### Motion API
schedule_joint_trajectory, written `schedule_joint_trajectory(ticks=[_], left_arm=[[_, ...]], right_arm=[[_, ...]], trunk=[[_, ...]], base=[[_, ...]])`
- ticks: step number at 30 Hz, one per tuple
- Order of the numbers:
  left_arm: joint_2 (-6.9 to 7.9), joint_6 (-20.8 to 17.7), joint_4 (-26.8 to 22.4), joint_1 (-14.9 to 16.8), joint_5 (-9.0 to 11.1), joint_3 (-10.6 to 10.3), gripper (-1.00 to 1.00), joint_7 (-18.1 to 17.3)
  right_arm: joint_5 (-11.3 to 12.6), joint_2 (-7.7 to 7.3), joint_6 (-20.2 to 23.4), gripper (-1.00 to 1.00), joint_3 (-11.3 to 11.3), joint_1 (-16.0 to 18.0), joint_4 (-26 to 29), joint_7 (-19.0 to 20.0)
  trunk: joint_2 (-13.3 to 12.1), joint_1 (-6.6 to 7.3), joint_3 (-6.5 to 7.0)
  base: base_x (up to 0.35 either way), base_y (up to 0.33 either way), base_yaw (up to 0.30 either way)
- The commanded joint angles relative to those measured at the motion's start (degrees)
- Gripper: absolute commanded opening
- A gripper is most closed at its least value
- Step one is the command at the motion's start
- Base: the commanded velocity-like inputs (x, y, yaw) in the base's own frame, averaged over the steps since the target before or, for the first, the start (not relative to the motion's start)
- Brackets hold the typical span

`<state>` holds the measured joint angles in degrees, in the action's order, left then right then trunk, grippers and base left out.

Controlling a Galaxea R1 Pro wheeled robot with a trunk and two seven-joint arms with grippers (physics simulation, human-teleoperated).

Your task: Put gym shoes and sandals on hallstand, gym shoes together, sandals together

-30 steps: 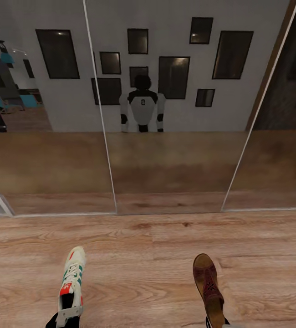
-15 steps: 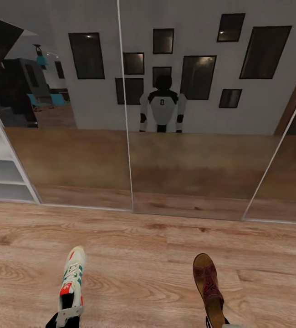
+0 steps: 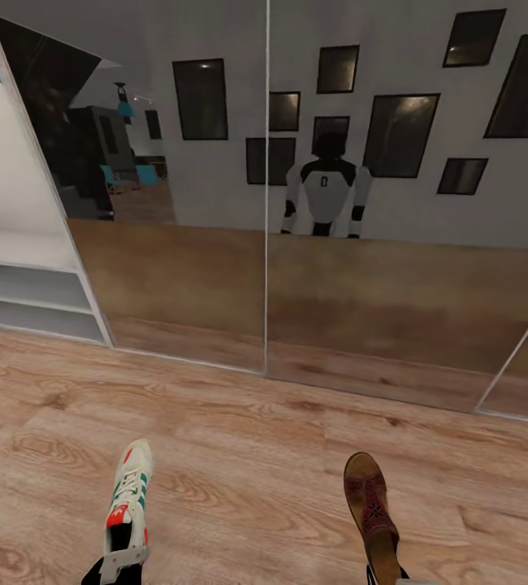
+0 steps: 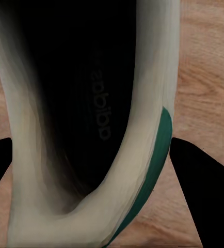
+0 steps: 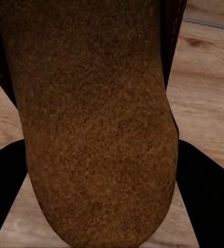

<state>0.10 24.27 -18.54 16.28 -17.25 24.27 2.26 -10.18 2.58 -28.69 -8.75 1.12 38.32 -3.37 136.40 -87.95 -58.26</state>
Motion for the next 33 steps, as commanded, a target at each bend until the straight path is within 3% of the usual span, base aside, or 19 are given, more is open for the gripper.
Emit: schedule_joint_trajectory(ticks=[1,33], left_arm=[[-0.02,0.3,0.1,0.1,-0.6,0.3,-1.00,0.2],[-0.02,0.2,0.1,0.0,-0.6,0.3,-1.00,0.2]], right_arm=[[-0.6,0.06,-0.1,-1.00,-0.2,0.0,0.0,-0.3],[-0.6,0.06,-0.1,-1.00,-0.2,0.0,0.0,-0.2]], trunk=[[0.0,0.01,-0.09],[0.0,0.01,-1.66]], base=[[0.000,0.000,0.268],[0.000,0.000,0.264]])
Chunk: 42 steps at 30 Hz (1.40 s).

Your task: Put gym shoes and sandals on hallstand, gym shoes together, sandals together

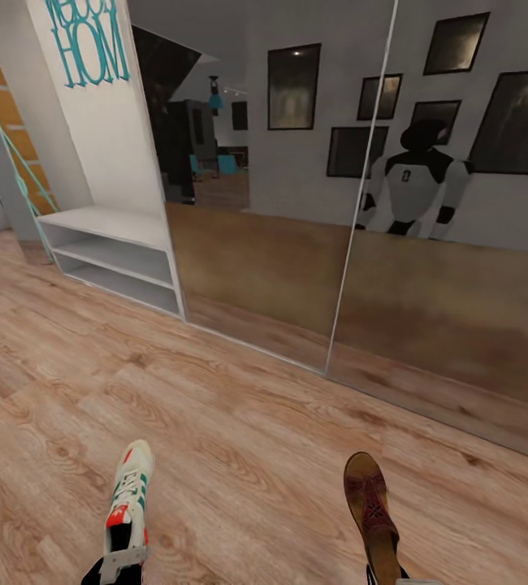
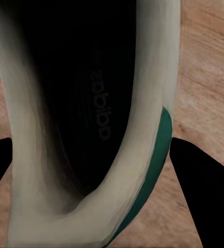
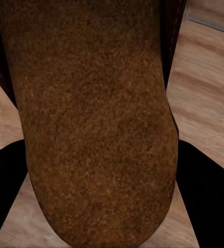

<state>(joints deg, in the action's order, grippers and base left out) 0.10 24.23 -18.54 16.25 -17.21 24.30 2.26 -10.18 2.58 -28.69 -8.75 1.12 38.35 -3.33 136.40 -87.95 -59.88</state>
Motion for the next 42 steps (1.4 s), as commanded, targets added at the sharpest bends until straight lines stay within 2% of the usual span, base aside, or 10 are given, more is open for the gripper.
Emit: schedule_joint_trajectory(ticks=[1,6,9,10,11,14,17,22,42], left_arm=[[0.00,0.3,0.1,0.1,-0.6,0.3,-1.00,0.2],[0.06,0.6,0.1,-0.2,-0.5,0.3,-1.00,0.2],[0.05,3.5,0.1,-1.1,-0.2,0.3,-1.00,0.3],[0.06,6.1,0.1,-1.6,1.2,0.3,-1.00,0.3],[0.16,8.6,0.3,-2.1,4.2,0.3,-1.00,0.2],[0.44,10.0,1.2,-2.3,7.9,0.1,-1.00,0.2],[0.46,10.4,1.7,-2.4,9.1,-0.2,-1.00,0.1],[0.10,10.6,2.2,-2.4,9.7,-0.5,-1.00,0.0],[0.07,10.6,2.3,-2.5,9.6,-0.7,-1.00,0.0]], right_arm=[[-0.6,0.06,-0.1,-1.00,-0.2,0.0,0.0,-0.3],[-0.6,0.06,-0.1,-1.00,-0.2,0.0,0.0,-0.3],[-0.6,0.06,-0.1,-1.00,-0.2,0.0,0.1,-0.3],[-0.6,0.06,-0.1,-1.00,-0.2,0.0,0.1,-0.3],[-0.6,0.06,-0.1,-1.00,-0.2,0.0,0.1,-0.3],[-0.6,0.06,-0.1,-1.00,-0.3,0.0,0.0,-0.3],[-0.6,0.06,-0.1,-1.00,-0.3,0.0,0.0,-0.3],[-0.6,0.06,-0.1,-1.00,-0.3,0.0,0.0,-0.3],[-0.6,0.06,-0.1,-1.00,-0.3,0.0,-0.1,-0.3]], trunk=[[0.0,0.01,-0.09],[0.0,0.01,-0.34],[0.0,0.01,-0.49],[0.0,0.01,-0.54],[0.0,0.01,-0.59],[0.0,0.01,-0.73],[0.0,0.01,-0.88],[0.0,0.01,-1.13],[0.0,0.01,-2.11]], base=[[0.000,0.000,0.263],[0.000,0.000,0.263],[0.000,0.000,0.263],[0.000,0.000,0.263],[0.000,0.000,0.263],[0.000,0.000,0.263],[0.000,0.000,0.263],[0.000,0.000,0.263],[0.005,0.001,0.263]])
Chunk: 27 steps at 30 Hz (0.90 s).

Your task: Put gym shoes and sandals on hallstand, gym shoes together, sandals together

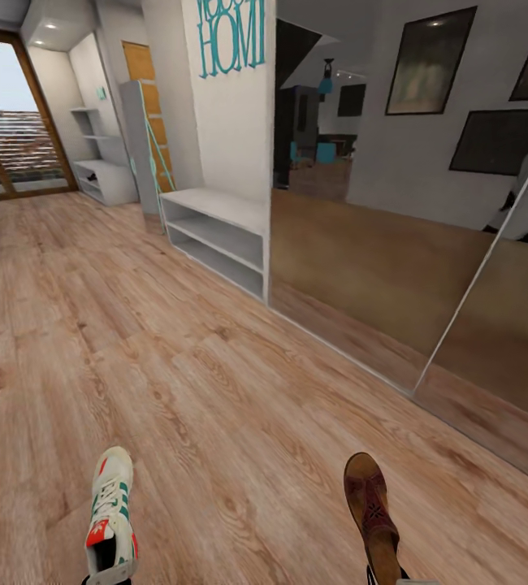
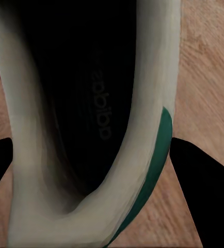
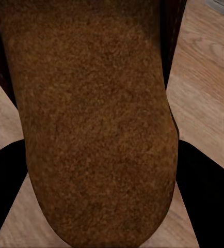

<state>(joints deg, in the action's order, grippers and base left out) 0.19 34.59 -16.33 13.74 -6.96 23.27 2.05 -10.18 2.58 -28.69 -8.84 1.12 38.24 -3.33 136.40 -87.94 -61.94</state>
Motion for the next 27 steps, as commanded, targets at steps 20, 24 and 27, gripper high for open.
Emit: schedule_joint_trajectory(ticks=[20,24,27], left_arm=[[-0.02,0.1,0.1,0.1,-0.6,0.3,-1.00,0.2],[-0.02,0.1,0.1,0.1,-0.6,0.3,-1.00,0.2],[-0.02,0.1,0.1,0.1,-0.6,0.3,-1.00,0.2]], right_arm=[[-0.6,0.06,-0.1,-1.00,-0.2,0.0,0.1,-0.3],[-0.6,0.06,-0.1,-1.00,-0.2,0.0,0.1,-0.3],[-0.6,0.06,-0.1,-1.00,-0.2,0.0,0.0,-0.3]], trunk=[[0.0,0.00,-1.02],[0.0,0.00,-1.22],[0.0,0.00,-1.36]], base=[[0.083,0.068,0.263],[0.000,0.000,0.263],[0.000,0.000,0.263]])
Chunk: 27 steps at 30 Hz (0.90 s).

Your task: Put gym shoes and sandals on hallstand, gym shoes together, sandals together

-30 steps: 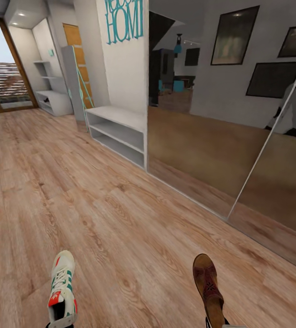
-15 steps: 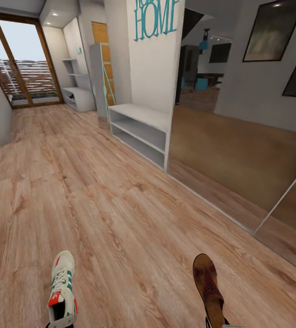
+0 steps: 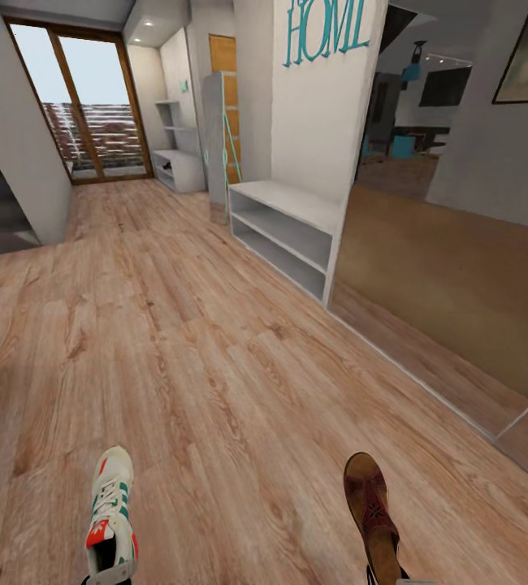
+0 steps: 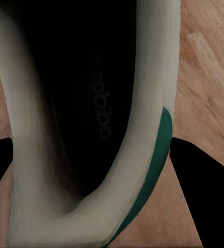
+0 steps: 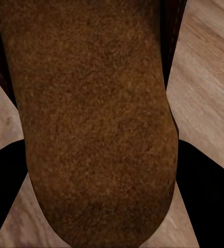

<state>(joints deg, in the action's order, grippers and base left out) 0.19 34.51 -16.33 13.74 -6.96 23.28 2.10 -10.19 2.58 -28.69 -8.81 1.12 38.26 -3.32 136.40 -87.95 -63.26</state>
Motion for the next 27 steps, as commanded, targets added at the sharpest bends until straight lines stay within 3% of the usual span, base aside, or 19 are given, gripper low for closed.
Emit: schedule_joint_trajectory(ticks=[1,13,27], left_arm=[[-0.02,0.2,0.1,0.1,-0.6,0.3,-1.00,0.2],[-0.02,0.3,0.1,0.1,-0.6,0.4,-1.00,0.2],[0.05,0.3,0.0,0.1,-0.5,0.4,-1.00,0.2]], right_arm=[[-0.6,0.06,-0.1,-1.00,-0.2,0.0,0.0,-0.3],[-0.6,0.06,-0.1,-1.00,-0.2,0.0,0.0,-0.3],[-0.6,0.06,-0.1,-1.00,-0.2,0.0,0.1,-0.3]], trunk=[[0.0,0.01,-0.09],[0.0,0.01,-0.67],[0.0,0.01,-1.35]], base=[[0.000,0.000,0.263],[0.024,0.000,0.263],[0.310,0.000,0.263]])
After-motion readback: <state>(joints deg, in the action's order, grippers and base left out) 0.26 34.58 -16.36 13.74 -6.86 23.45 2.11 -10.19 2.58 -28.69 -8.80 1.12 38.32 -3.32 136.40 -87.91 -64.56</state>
